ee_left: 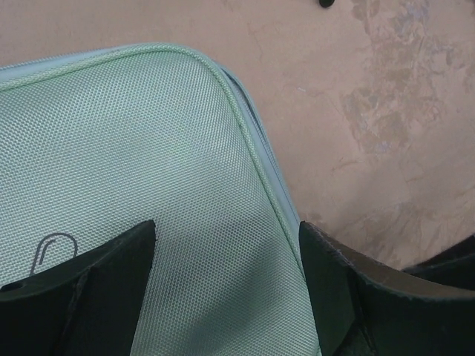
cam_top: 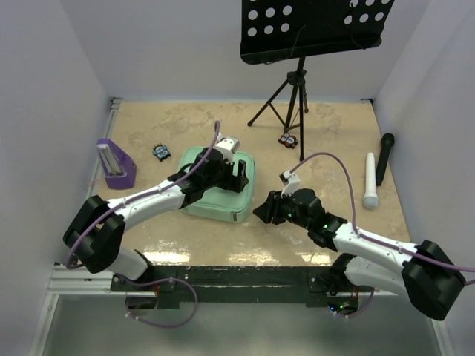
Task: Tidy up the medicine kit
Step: Adjust the medicine box at the center of the board.
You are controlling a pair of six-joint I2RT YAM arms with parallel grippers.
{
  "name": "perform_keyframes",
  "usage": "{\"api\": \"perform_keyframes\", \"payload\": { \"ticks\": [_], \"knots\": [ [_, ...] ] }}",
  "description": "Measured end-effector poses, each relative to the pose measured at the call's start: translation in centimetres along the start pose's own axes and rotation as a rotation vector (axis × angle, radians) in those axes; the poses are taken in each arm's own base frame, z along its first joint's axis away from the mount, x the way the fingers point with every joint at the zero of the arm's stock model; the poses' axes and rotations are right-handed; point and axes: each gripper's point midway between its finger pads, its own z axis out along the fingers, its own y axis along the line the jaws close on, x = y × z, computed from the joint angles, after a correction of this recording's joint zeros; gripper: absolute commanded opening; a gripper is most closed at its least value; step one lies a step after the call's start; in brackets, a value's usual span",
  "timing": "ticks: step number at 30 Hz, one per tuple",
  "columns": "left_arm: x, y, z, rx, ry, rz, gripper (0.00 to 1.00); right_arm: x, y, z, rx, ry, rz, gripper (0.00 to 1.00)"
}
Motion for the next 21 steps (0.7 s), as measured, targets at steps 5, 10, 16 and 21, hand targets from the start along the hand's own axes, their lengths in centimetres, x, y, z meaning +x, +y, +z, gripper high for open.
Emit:
{"api": "perform_keyframes", "payload": {
  "ticks": [5,10,16,21],
  "knots": [
    [0.7,0.1,0.6,-0.002,0.017,0.000,0.80,1.3,2.7,-0.8,-0.111,0.021,-0.040,0.49],
    [0.7,0.2,0.9,-0.001,0.013,0.000,0.79,2.2,5.6,-1.1,-0.198,0.019,-0.080,0.54],
    [0.9,0.5,1.1,-0.018,0.005,0.000,0.78,3.1,5.8,-0.2,-0.187,0.040,-0.087,0.63],
    [1.1,0.7,1.3,-0.026,-0.004,0.001,0.78,5.0,4.6,1.1,-0.147,0.102,-0.066,0.64]
  ]
}}
